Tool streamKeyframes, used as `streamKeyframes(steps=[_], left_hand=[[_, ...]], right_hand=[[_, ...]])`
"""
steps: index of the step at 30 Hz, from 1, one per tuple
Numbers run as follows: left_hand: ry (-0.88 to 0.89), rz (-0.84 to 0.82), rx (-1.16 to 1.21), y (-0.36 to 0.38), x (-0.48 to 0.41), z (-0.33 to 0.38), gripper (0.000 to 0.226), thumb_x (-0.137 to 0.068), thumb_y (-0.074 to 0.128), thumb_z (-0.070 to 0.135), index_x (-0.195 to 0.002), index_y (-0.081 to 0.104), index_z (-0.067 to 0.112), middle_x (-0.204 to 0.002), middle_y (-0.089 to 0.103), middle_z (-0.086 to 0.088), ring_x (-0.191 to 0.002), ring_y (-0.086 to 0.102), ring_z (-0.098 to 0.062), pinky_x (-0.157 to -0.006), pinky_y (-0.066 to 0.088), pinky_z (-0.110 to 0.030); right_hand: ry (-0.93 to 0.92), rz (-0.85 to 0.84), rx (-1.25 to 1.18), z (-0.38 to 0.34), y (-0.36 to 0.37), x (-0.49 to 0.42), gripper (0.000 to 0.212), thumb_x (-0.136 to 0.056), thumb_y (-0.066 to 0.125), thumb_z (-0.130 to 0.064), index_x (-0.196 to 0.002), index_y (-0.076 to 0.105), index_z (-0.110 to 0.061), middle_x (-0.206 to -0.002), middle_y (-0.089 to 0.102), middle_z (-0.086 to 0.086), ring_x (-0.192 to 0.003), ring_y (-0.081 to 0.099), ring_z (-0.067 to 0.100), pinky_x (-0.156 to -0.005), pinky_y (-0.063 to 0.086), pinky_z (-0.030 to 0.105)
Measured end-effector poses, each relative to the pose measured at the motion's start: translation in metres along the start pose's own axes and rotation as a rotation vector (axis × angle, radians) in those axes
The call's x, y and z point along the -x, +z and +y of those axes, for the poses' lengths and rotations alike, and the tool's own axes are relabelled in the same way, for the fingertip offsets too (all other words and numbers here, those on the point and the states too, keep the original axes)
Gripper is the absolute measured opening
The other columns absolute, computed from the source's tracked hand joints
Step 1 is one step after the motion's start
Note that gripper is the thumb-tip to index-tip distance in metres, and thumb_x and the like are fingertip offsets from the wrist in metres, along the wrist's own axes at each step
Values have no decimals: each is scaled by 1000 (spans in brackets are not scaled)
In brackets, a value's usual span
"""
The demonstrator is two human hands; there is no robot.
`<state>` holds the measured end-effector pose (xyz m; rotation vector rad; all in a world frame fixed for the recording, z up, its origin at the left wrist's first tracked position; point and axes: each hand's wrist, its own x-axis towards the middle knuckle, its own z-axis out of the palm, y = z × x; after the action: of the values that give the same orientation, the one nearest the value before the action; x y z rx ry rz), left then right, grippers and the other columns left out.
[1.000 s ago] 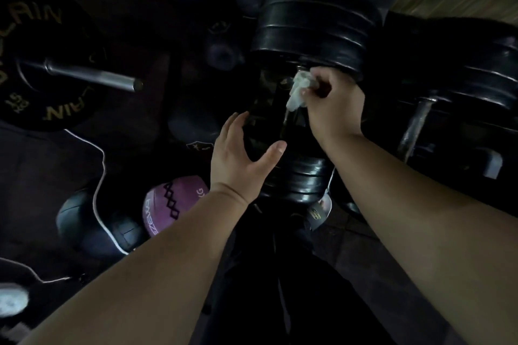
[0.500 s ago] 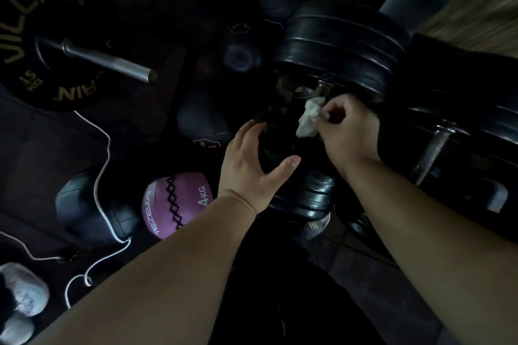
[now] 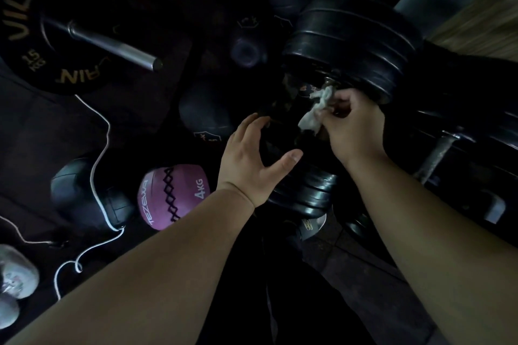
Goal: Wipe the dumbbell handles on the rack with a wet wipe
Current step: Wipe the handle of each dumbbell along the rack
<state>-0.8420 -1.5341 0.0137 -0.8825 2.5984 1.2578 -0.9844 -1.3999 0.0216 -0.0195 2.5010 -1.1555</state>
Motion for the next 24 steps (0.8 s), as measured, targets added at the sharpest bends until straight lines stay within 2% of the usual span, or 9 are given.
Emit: streamKeyframes(steps=[2,4,6,8,11,13,17,22,24], left_hand=[[10,15,-3,1,-1,-1,99,-77,48,88,-152,43,23,-161,38,5,-148,37,-13,-120,38,-43],[13,20,-6,2,-1,-2,96,-79,50,85,-151,44,23,-161,39,4,-148,37,-14,-120,38,-44],[12,18,-2,3,-1,-2,95,-79,51,84,-151,44,23,-160,39,4,-147,37,-13,-120,38,-43],[18,20,-6,2,-1,-2,96,-78,50,86,-150,45,23,-160,40,4,-147,38,-14,-120,38,-42],[17,15,-7,2,-1,-2,96,-78,49,87,-150,45,23,-160,40,5,-147,38,-14,-119,38,-41],[20,21,-7,2,-2,-3,95,-78,51,85,-150,45,23,-159,41,4,-146,39,-14,-119,38,-40],[25,21,8,1,-2,-2,95,-78,52,85,-149,47,22,-157,43,4,-145,40,-14,-119,39,-42],[17,15,21,1,-2,-2,98,-76,50,88,-150,47,23,-157,42,7,-145,39,-13,-118,40,-42],[13,11,24,1,-2,-1,99,-76,49,89,-150,46,24,-157,41,8,-146,38,-12,-118,40,-42]], right_hand=[[-7,-91,6,2,3,7,13,-87,75,-23,-96,69,-30,-94,70,-17,-86,62,-13,-69,43,2],[-7,-245,17,6,4,15,11,-88,75,-21,-90,71,-32,-86,67,-24,-83,59,-19,-67,41,-1],[-20,-316,69,7,1,16,12,-89,74,-23,-89,71,-35,-84,62,-26,-84,58,-18,-68,38,0],[-71,-219,103,3,0,9,11,-88,75,-24,-89,71,-34,-88,60,-23,-82,54,-17,-67,37,-1],[-133,-14,121,-3,3,2,6,-86,75,-22,-92,75,-21,-98,58,-18,-83,54,-10,-69,40,0],[-131,-50,154,0,6,5,5,-86,75,-21,-90,75,-19,-99,60,-14,-83,58,-3,-69,41,3],[-48,-266,229,10,5,12,6,-84,78,-22,-87,73,-21,-86,67,-12,-79,63,-1,-65,48,14],[-42,-65,116,3,1,9,15,-88,72,-27,-101,69,-33,-90,65,-21,-83,58,-14,-66,40,2],[-47,-1,71,0,1,8,15,-89,70,-29,-103,70,-34,-92,65,-22,-85,57,-17,-69,41,1]])
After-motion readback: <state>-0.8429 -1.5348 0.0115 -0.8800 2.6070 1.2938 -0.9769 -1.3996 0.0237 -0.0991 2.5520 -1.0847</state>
